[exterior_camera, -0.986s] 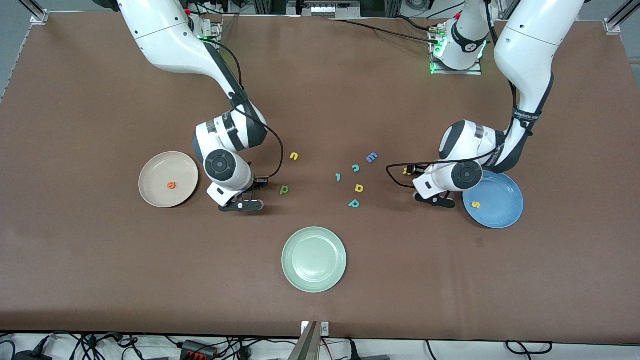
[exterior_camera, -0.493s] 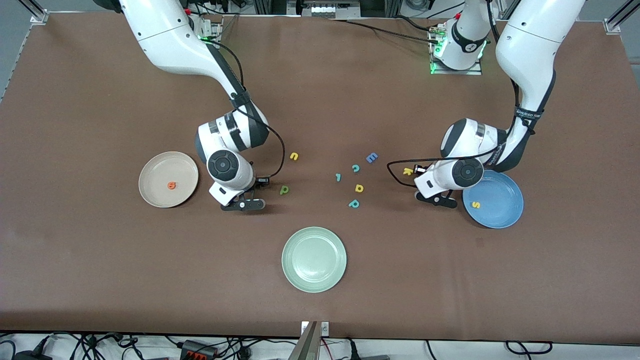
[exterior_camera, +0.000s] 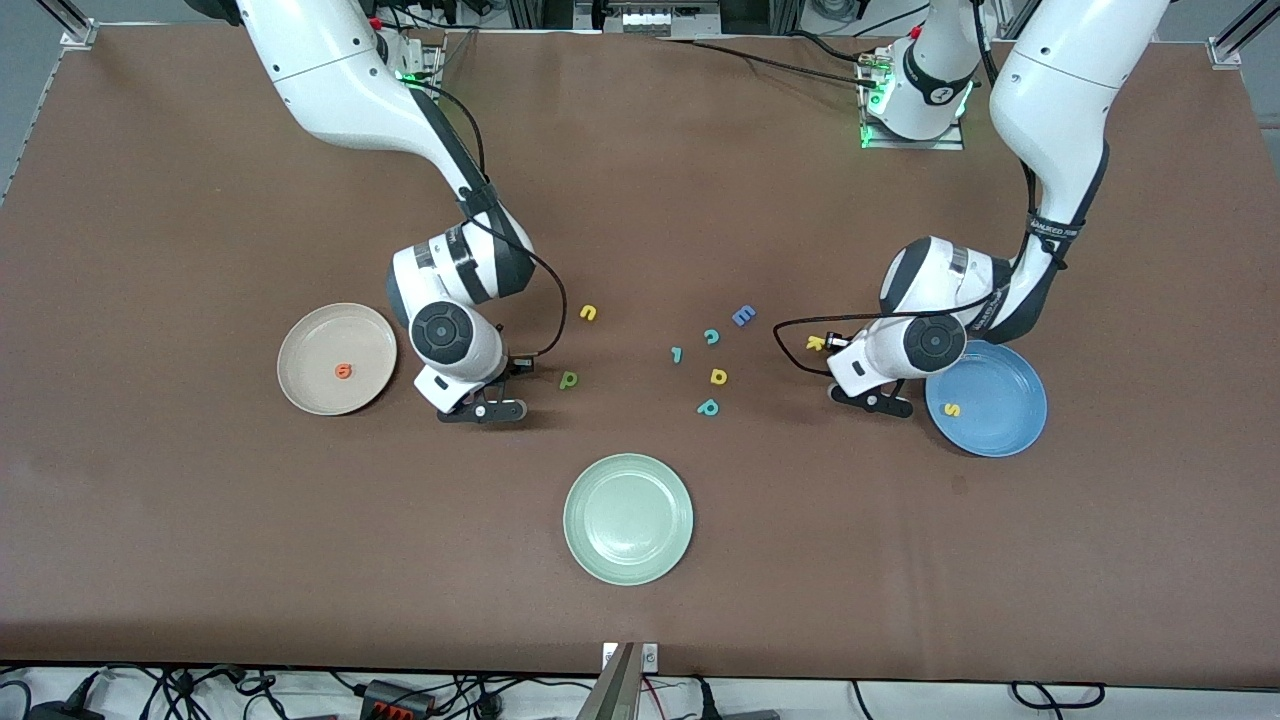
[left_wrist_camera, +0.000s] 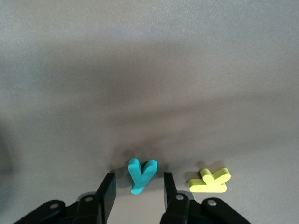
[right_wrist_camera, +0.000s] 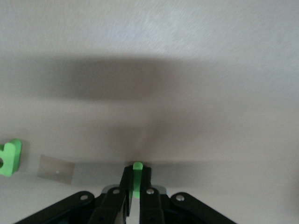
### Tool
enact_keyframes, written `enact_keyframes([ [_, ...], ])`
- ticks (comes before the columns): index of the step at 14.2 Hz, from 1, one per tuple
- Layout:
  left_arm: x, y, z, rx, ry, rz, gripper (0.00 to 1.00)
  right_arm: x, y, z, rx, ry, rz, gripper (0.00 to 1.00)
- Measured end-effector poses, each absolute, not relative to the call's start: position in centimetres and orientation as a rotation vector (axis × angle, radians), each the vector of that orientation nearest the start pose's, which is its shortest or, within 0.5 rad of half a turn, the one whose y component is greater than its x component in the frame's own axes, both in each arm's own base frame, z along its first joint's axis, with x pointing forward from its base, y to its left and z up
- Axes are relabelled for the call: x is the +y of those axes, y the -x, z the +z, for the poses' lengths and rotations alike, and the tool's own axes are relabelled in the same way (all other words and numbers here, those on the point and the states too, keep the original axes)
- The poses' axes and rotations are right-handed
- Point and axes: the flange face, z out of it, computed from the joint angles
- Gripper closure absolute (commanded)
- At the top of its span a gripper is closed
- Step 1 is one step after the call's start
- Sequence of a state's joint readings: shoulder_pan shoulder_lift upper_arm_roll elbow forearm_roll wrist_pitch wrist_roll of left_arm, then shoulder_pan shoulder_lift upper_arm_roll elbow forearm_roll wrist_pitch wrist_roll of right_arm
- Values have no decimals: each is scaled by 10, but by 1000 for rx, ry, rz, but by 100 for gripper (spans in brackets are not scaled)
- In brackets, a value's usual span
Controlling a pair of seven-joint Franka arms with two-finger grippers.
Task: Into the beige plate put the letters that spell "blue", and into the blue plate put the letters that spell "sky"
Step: 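Grasp the green l with the right gripper while the left gripper grasps the y, then release the l onto the white plate while the left gripper releases y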
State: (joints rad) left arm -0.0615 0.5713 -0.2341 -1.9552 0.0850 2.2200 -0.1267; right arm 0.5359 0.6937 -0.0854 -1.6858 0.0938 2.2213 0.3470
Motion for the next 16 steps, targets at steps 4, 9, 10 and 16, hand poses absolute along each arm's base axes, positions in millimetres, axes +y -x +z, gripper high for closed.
enact_keyframes([
  [4,-167,-560,168,333,3102,452,85,217,-625,226,-38,3170,245,100],
  [9,-167,-560,169,336,3103,449,93,105,-623,233,45,3138,402,100],
  [10,-167,-561,170,336,3103,448,93,100,-615,227,53,3136,435,100],
  [16,-159,-578,203,363,3083,472,93,76,-591,205,-7,3134,520,87],
])
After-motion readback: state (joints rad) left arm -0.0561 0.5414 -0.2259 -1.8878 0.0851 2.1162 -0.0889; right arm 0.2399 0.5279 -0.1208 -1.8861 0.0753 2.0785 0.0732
